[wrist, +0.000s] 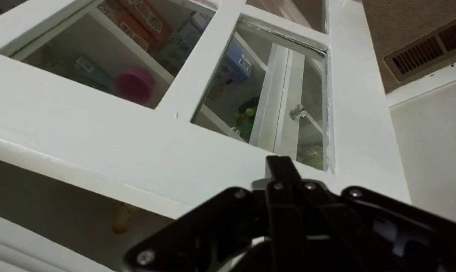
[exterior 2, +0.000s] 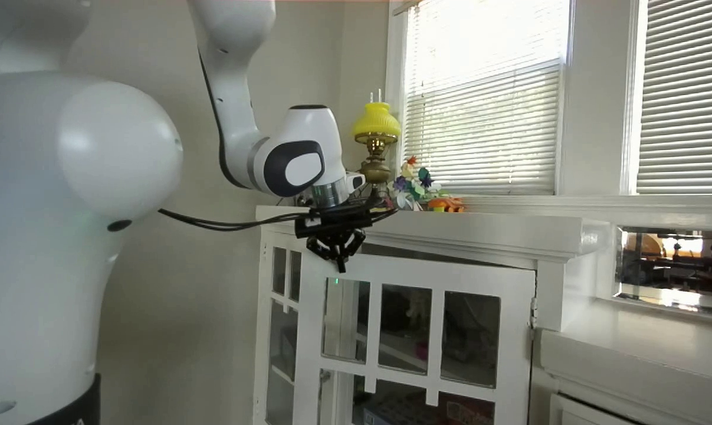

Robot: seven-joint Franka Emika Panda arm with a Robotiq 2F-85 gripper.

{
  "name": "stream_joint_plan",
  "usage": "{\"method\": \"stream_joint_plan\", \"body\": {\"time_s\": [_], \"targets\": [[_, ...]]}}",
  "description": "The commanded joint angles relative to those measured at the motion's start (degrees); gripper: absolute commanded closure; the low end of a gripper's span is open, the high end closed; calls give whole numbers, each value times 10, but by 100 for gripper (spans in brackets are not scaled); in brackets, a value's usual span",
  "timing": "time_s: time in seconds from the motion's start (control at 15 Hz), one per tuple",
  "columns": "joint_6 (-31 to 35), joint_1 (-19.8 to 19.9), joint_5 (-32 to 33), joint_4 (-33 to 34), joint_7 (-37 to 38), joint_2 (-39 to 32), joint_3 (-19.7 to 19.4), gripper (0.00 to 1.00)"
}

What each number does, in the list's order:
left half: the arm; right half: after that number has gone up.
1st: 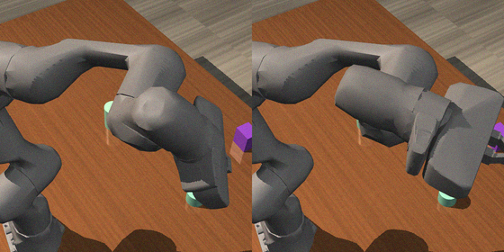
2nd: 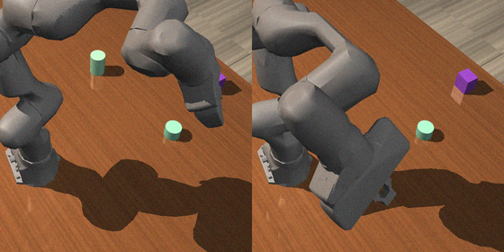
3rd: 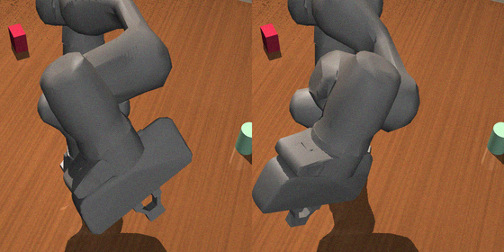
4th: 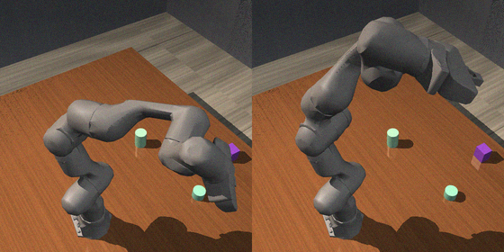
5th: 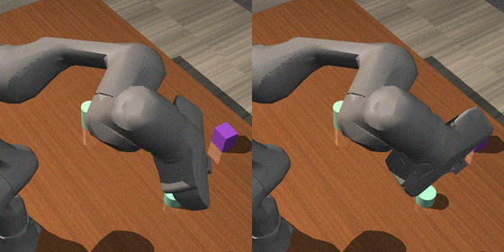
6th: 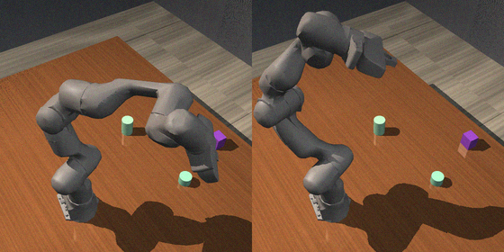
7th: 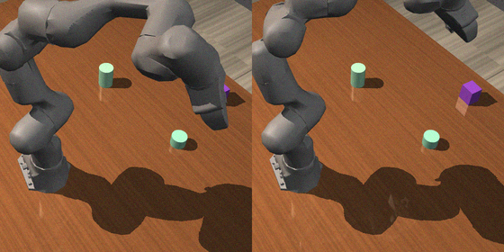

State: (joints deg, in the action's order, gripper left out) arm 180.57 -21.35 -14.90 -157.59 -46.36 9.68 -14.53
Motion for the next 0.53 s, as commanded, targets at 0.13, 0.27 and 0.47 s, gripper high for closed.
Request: {"method": "stream_joint_plan", "body": {"time_s": [0.13,0.27,0.47], "targets": [[59,-84,-16,0,-69,-15,-80,98],[72,-111,-6,0,-83,-13,-118,98],[88,-167,8,0,-108,-1,-188,98]]}}
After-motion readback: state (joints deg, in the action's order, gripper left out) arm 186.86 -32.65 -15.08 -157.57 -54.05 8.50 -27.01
